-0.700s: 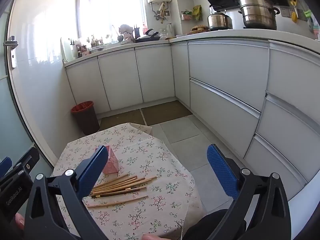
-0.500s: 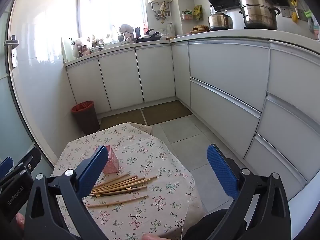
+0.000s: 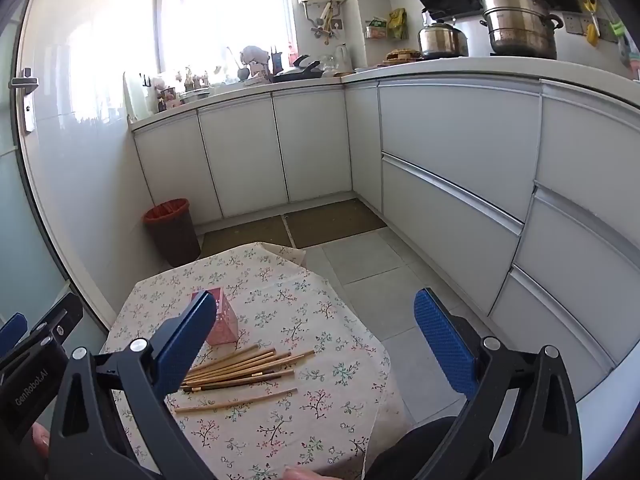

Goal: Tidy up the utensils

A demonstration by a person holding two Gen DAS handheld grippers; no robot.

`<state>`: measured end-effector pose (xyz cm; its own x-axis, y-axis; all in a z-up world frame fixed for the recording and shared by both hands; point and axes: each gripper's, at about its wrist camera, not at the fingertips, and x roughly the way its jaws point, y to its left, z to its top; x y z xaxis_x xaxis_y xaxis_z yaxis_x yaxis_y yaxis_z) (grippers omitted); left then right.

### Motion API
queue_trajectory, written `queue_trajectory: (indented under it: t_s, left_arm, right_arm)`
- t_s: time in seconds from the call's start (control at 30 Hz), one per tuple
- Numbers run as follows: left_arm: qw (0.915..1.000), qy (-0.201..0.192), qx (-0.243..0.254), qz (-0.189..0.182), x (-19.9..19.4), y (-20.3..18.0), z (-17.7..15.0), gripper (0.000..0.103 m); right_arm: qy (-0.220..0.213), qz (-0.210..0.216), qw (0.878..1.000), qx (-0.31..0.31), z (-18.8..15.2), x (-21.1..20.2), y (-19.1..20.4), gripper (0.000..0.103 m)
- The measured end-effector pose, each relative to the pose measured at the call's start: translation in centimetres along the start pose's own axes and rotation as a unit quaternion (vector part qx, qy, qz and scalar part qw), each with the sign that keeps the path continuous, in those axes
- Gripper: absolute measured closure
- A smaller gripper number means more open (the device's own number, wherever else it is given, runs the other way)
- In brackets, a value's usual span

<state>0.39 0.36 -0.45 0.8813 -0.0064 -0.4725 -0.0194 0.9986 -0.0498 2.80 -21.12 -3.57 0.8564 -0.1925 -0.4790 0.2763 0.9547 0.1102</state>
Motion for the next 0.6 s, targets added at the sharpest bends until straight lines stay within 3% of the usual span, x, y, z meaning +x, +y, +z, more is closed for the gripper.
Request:
queue_trajectory:
  t_s: [0.6]
  left_arm:
    - [1.0000,0.007,0.000,0.005,0.24,-0.03,-0.18,0.007]
  right_arm:
    - [0.003,0.000,1.000,0.000,-0.10,0.20,-0.07,0.007]
